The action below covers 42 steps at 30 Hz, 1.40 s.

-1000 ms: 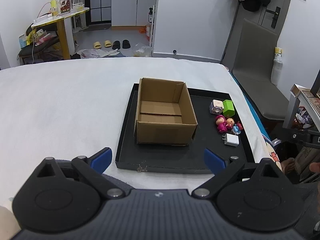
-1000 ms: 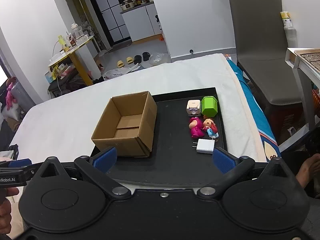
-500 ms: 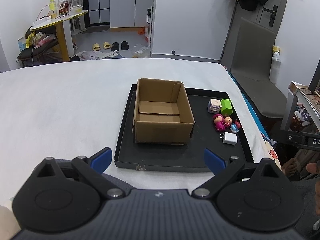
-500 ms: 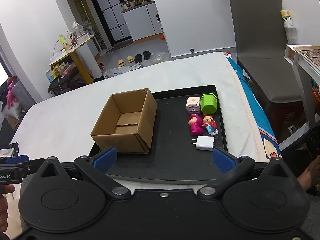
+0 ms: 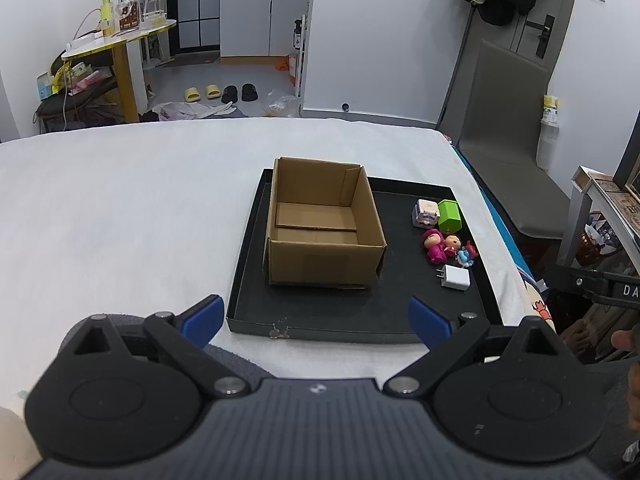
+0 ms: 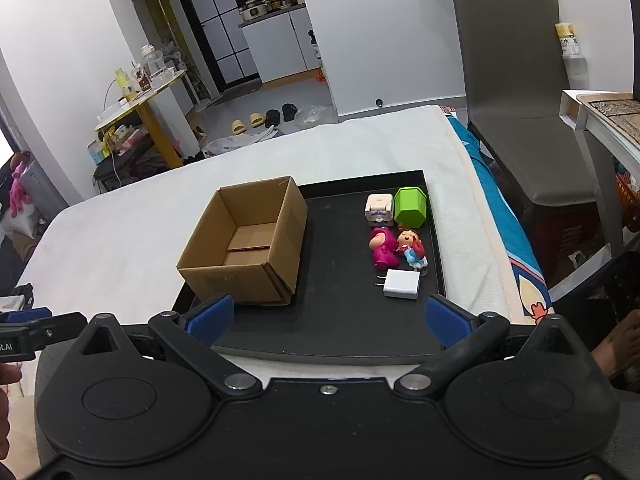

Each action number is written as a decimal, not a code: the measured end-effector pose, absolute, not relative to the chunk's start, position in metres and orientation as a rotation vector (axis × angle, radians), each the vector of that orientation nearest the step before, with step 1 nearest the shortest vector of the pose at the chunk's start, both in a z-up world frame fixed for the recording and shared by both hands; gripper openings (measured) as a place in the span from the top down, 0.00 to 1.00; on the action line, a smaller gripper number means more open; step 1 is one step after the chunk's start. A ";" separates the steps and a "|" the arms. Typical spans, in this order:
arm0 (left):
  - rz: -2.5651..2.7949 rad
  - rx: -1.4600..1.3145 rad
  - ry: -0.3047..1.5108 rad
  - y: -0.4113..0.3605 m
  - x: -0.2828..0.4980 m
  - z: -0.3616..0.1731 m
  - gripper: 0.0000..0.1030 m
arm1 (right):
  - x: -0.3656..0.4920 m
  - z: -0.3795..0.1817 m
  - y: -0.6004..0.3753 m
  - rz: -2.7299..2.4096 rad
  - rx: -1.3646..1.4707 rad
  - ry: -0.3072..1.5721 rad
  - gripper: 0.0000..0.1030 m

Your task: Organize rigid objects

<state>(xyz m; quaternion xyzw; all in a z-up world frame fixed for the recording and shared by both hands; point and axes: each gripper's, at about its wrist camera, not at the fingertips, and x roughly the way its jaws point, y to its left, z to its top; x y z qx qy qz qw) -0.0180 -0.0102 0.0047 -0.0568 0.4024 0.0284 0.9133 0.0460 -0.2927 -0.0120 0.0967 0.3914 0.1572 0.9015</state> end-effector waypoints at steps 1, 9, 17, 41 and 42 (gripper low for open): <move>0.058 -0.118 0.828 -0.010 -0.019 0.005 0.05 | 0.045 -0.012 -0.293 0.324 0.198 0.809 0.00; 0.051 -0.118 0.825 -0.011 -0.019 0.006 0.05 | 0.045 -0.012 -0.293 0.314 0.197 0.808 0.00; 0.051 -0.122 0.828 -0.010 -0.019 0.007 0.05 | 0.044 -0.013 -0.294 0.314 0.195 0.812 0.00; 0.051 -0.139 0.851 -0.003 -0.009 -0.002 0.05 | 0.045 -0.016 -0.289 0.323 0.186 0.824 0.00; 0.052 -0.139 0.853 -0.003 -0.007 -0.003 0.05 | 0.046 -0.017 -0.288 0.326 0.185 0.825 0.00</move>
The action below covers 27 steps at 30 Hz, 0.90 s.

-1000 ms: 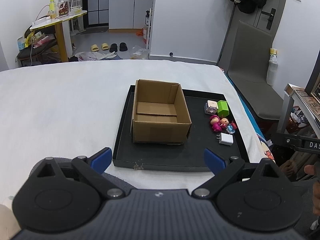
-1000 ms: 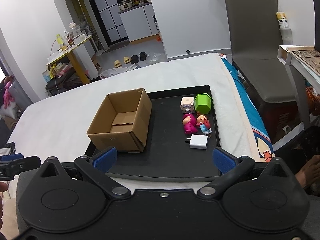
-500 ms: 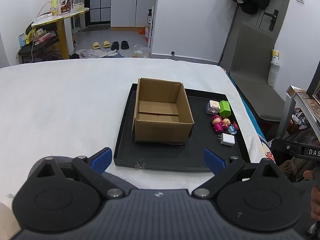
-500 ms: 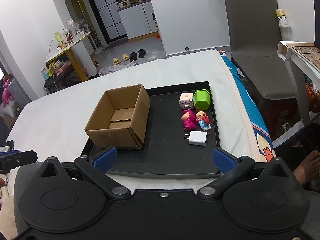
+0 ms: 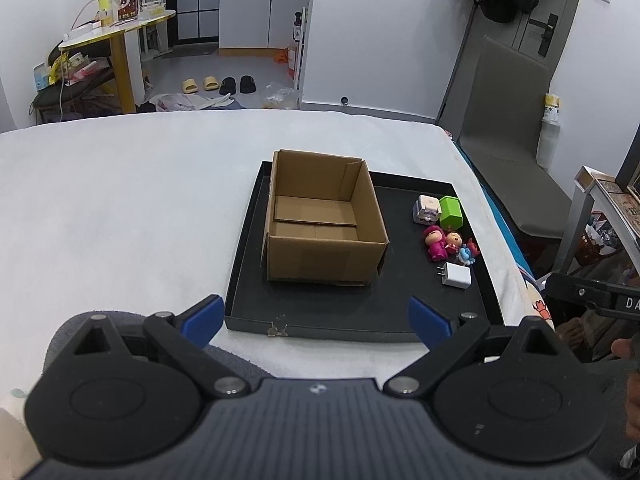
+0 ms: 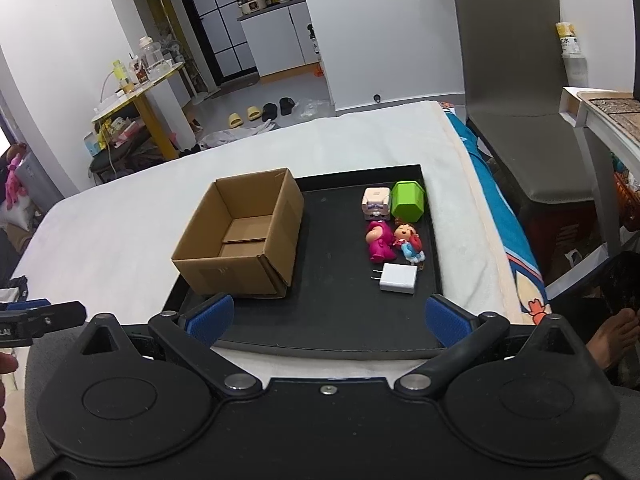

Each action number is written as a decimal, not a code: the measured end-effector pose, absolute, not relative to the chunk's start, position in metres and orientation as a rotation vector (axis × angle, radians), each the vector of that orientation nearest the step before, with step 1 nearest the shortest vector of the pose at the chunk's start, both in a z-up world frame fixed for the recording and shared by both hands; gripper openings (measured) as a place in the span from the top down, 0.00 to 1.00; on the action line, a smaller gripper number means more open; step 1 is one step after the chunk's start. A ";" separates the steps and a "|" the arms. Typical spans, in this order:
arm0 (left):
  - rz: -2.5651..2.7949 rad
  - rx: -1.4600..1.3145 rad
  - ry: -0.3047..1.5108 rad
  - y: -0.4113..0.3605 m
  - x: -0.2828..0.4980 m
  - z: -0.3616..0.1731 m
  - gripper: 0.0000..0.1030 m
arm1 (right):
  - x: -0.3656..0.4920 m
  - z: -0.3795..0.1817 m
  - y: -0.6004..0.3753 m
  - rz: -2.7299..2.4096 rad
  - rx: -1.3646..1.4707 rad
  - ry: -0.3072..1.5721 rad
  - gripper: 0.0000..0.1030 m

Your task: Organize rigid objects

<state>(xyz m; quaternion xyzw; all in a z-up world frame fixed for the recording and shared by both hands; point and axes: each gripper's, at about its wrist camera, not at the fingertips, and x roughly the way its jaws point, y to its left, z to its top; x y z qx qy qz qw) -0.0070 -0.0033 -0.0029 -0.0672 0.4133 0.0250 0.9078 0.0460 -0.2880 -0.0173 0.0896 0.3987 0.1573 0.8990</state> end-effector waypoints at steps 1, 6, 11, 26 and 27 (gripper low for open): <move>0.053 -0.139 0.856 -0.003 -0.006 -0.004 0.05 | 0.047 -0.018 -0.287 0.326 0.181 0.825 0.00; 0.051 -0.134 0.875 -0.001 0.003 -0.011 0.05 | 0.053 -0.024 -0.281 0.322 0.164 0.844 0.00; 0.056 -0.145 0.890 0.003 0.014 -0.018 0.05 | 0.062 -0.031 -0.277 0.310 0.164 0.864 0.00; 0.073 -0.179 0.920 0.016 0.056 -0.036 0.07 | 0.104 -0.043 -0.280 0.278 0.167 0.914 0.00; 0.077 -0.184 0.921 0.019 0.059 -0.037 0.07 | 0.107 -0.046 -0.281 0.273 0.167 0.922 0.00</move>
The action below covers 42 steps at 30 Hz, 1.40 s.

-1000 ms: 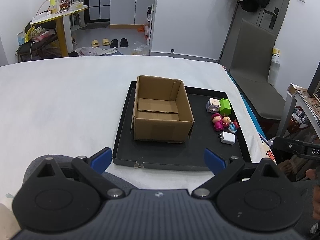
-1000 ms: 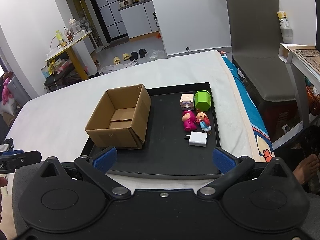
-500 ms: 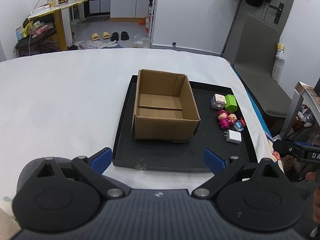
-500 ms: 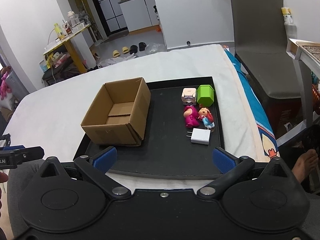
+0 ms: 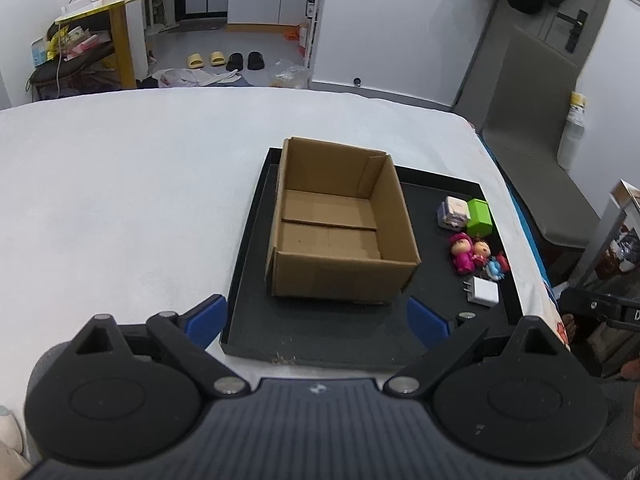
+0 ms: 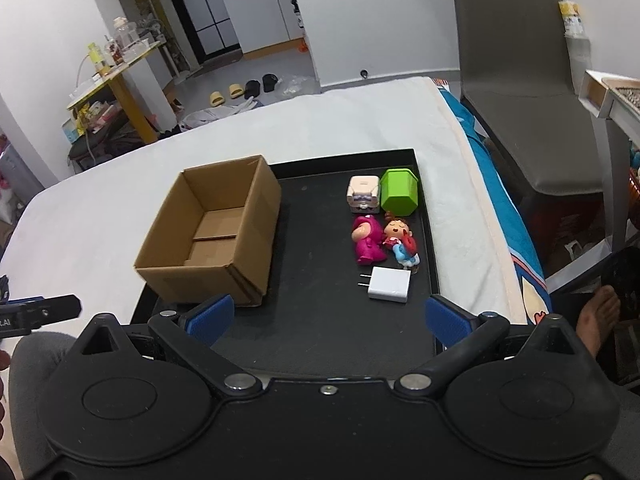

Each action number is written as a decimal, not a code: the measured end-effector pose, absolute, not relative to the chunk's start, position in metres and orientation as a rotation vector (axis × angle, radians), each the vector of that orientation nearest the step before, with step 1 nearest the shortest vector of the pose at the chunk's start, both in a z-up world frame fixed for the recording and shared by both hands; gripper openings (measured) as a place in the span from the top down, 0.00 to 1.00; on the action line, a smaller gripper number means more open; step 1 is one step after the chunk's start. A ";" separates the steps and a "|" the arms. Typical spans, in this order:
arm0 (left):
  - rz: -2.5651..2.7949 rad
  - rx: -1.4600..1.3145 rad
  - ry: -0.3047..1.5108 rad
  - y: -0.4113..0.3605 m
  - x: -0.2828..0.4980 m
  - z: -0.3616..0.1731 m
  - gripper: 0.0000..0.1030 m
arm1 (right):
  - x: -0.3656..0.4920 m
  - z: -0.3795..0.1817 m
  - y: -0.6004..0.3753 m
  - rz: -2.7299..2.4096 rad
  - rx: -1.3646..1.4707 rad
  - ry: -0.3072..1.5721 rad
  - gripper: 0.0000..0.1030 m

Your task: Organize rigid objects

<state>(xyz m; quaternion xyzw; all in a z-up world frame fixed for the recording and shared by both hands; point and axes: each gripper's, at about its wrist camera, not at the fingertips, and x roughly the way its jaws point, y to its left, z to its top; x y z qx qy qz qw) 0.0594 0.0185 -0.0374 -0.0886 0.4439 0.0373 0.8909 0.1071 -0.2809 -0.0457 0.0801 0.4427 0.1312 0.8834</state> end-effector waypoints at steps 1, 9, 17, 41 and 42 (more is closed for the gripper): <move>0.082 -0.190 0.923 0.021 0.063 -0.039 0.08 | 0.111 -0.049 -0.281 0.268 0.167 0.930 0.00; 0.127 -0.275 0.922 0.042 0.087 -0.053 0.08 | 0.140 -0.072 -0.276 0.241 0.159 1.000 0.06; 0.140 -0.320 0.959 0.052 0.115 -0.069 0.08 | 0.164 -0.093 -0.269 0.215 0.169 1.046 0.10; 0.206 -0.362 1.028 0.072 0.161 -0.122 0.46 | 0.209 -0.166 -0.264 0.086 0.180 1.156 0.24; 0.205 -0.367 1.033 0.072 0.163 -0.124 0.47 | 0.210 -0.169 -0.264 0.077 0.176 1.160 0.24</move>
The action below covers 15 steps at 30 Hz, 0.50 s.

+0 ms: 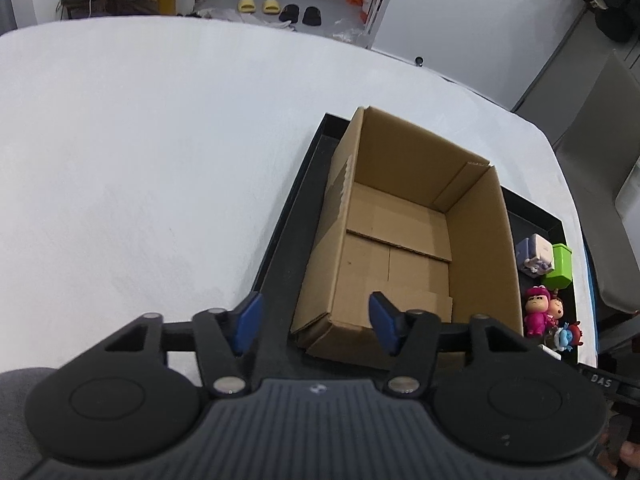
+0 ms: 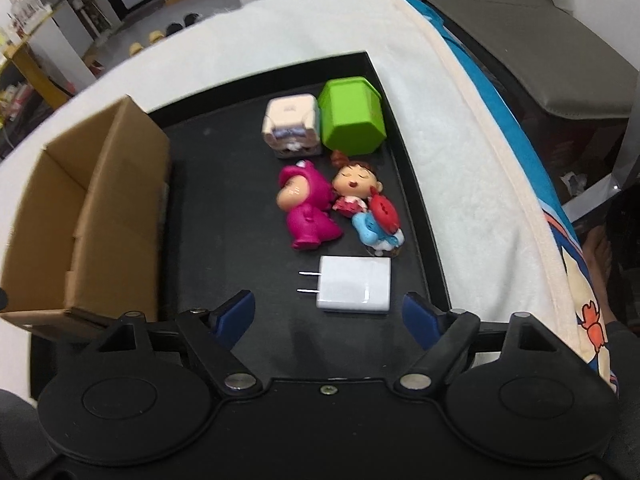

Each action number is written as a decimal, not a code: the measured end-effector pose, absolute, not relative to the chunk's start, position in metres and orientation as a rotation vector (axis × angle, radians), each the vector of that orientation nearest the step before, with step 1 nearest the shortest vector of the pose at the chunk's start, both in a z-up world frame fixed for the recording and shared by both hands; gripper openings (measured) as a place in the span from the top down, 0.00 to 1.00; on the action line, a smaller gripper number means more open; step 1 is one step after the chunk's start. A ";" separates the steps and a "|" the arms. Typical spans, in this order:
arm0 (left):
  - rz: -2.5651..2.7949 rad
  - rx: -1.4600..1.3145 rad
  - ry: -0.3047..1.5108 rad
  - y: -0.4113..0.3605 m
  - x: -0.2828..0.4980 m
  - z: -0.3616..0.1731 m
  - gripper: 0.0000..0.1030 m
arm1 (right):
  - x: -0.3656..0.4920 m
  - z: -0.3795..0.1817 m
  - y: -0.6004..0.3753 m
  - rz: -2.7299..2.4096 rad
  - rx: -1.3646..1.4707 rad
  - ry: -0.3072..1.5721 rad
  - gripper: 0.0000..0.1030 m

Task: Organize rigid objects
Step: 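Move the right tool to the white charger and close on it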

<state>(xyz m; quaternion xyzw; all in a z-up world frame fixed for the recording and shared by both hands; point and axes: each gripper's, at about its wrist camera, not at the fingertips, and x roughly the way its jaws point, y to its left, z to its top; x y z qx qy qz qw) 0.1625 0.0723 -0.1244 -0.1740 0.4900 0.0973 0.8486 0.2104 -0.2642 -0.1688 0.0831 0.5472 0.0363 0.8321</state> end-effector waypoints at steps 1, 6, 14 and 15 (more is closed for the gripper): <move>0.202 -0.371 1.034 0.072 0.164 -0.126 0.48 | 0.212 -0.172 -0.264 0.067 0.170 1.164 0.25; 0.193 -0.374 1.042 0.071 0.168 -0.130 0.54 | 0.220 -0.185 -0.263 0.045 0.154 1.185 0.26; 0.173 -0.372 1.048 0.066 0.175 -0.138 0.77 | 0.228 -0.203 -0.266 0.022 0.179 1.209 0.54; 0.179 -0.363 1.048 0.065 0.175 -0.138 0.80 | 0.227 -0.202 -0.267 0.022 0.183 1.206 0.54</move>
